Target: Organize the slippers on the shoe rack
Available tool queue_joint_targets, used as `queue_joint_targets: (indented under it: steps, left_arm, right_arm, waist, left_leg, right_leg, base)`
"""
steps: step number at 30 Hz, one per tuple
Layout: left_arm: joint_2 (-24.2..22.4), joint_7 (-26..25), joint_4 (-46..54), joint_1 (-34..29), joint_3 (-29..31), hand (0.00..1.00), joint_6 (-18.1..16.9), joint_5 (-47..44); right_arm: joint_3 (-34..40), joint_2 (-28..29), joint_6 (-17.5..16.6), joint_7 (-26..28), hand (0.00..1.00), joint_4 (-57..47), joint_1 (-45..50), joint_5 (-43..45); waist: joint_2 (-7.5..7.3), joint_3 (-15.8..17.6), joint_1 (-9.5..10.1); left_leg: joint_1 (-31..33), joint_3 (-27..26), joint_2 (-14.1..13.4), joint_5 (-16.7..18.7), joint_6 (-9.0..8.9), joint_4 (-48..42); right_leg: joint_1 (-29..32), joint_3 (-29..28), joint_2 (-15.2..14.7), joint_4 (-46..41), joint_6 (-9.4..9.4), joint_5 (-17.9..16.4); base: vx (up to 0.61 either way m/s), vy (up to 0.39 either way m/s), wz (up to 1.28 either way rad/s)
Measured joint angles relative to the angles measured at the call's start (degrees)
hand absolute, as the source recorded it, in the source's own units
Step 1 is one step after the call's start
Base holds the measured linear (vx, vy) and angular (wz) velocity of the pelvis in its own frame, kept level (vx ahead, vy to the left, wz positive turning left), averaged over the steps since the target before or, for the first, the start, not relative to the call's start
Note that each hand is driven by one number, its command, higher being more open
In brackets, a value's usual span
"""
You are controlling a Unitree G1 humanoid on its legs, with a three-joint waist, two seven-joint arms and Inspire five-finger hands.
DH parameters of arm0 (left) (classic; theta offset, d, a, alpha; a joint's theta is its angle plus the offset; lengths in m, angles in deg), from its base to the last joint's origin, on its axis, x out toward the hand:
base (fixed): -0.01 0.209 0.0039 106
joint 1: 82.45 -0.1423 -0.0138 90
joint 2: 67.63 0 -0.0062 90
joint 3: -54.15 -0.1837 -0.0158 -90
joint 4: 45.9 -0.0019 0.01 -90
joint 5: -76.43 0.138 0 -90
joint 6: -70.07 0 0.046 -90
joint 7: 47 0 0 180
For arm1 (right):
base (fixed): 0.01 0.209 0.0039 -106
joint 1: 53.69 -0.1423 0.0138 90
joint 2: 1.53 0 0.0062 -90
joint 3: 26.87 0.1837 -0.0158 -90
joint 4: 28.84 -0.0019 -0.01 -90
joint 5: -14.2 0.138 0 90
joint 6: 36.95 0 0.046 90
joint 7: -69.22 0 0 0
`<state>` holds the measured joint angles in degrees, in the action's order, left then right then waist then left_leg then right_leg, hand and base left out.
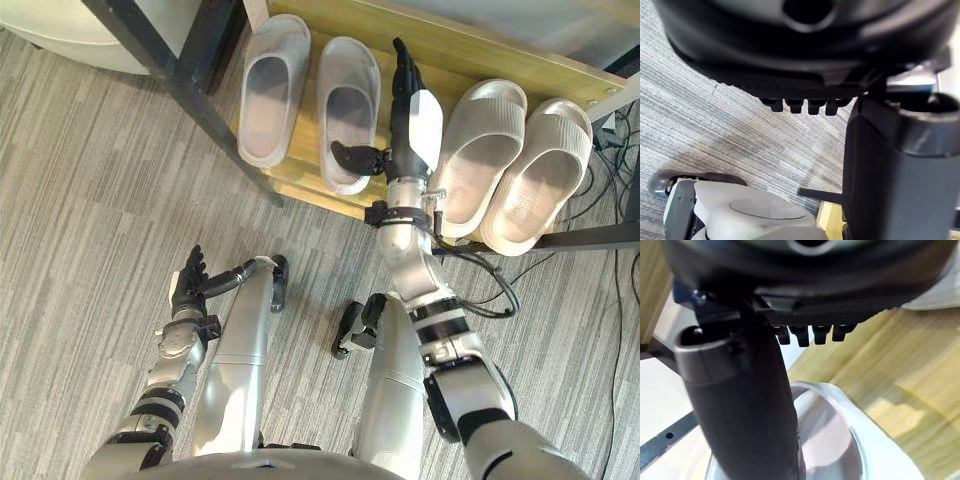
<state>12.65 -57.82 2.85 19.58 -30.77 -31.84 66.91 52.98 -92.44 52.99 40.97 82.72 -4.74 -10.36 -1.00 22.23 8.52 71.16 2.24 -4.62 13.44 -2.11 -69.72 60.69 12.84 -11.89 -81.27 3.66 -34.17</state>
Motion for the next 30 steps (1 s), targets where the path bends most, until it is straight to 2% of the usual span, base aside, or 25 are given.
queue_joint_targets:
  steps: [5,6,11,13,14,16,18,23,30]
  left_arm:
    - [0.11,-0.05,-0.67,0.00,1.00,1.00,0.34,0.00]
    - [-0.10,0.17,-0.66,-0.01,3.14,1.00,1.67,0.02]
    - [-0.03,0.21,-0.57,-0.01,3.72,1.00,2.10,0.05]
    - [-0.32,0.39,-0.50,0.09,4.44,1.00,2.10,0.05]
    - [-0.48,0.55,-0.51,0.09,5.38,1.00,2.17,0.05]
    - [-0.40,0.50,-0.52,0.12,5.77,1.00,2.36,0.07]
    - [-0.41,0.53,-0.58,0.12,6.47,1.00,2.60,0.14]
    - [-0.41,0.61,-0.60,0.11,6.60,1.00,2.74,0.16]
    - [-0.44,0.70,-0.63,0.12,6.63,1.00,2.76,0.15]
  right_arm:
    - [0.22,1.88,0.04,0.25,1.00,-5.31,4.77,0.00]
    - [4.08,7.93,0.02,-0.52,1.00,-17.83,14.10,0.05]
    - [4.52,9.00,0.00,-1.10,1.00,-19.71,15.92,1.31]
    - [4.28,12.74,-0.70,-1.52,1.00,-22.39,19.40,2.19]
    - [3.74,15.58,-3.03,-0.62,1.00,-23.41,21.94,6.27]
    - [2.00,18.46,-5.14,1.99,1.00,-23.23,26.01,16.09]
    - [0.10,19.87,-8.80,4.90,1.00,-22.08,27.79,24.41]
    - [0.47,18.95,-12.23,10.08,1.00,-20.83,26.64,37.30]
    - [-0.61,18.25,-13.94,14.49,1.00,-17.17,23.08,45.03]
  waist:
    - [-0.03,0.02,-0.54]
    - [-0.30,0.35,-1.15]
    - [-0.68,0.70,-1.26]
    - [-0.86,0.94,-1.29]
    - [-0.99,1.39,-1.39]
    - [-1.14,1.93,-1.69]
    - [-1.16,2.16,-2.08]
    - [-1.18,2.18,-2.10]
    - [-1.13,2.21,-2.05]
  left_leg:
    - [-0.87,-0.11,-0.75,0.42,-0.39,0.15]
    - [-1.75,-0.39,-1.52,1.04,-0.78,0.24]
    - [-2.33,-0.43,-1.59,1.15,-0.79,0.63]
    - [-2.41,-0.37,-1.85,1.43,-0.81,0.65]
    - [-2.90,-0.35,-1.85,1.74,-0.80,0.65]
    - [-3.73,-0.41,-1.90,2.25,-0.83,0.59]
    - [-4.10,-0.83,-1.95,2.69,-0.70,0.45]
    - [-4.21,-1.35,-1.94,3.01,-0.50,0.30]
    - [-4.32,-1.32,-1.89,3.03,-0.53,0.32]
  right_leg:
    - [-0.81,-0.16,0.72,0.76,-0.08,0.03]
    - [-1.29,-0.59,1.56,1.17,-0.14,0.01]
    - [-1.91,-0.58,1.65,1.74,-0.20,-0.02]
    - [-2.16,-0.56,1.98,2.28,-0.26,0.01]
    - [-2.71,-0.59,2.00,2.38,-0.58,-0.20]
    - [-3.58,-0.69,2.01,2.59,-1.00,-0.46]
    - [-3.85,-1.11,2.01,2.66,-1.26,-0.59]
    - [-3.90,-1.45,1.92,2.66,-1.32,-0.61]
    - [-4.05,-1.35,1.87,2.59,-1.25,-0.67]
  base:
    - [-0.01,-0.051,-0.10]
    - [-0.05,-0.121,-0.20]
    - [-0.02,-0.031,-0.04]
    - [0.00,-0.016,-0.04]
    - [0.03,-0.025,-0.04]
    - [0.03,-0.021,-0.03]
    - [0.01,-0.005,-0.05]
    - [0.00,0.001,-0.01]
    - [0.00,0.000,0.00]
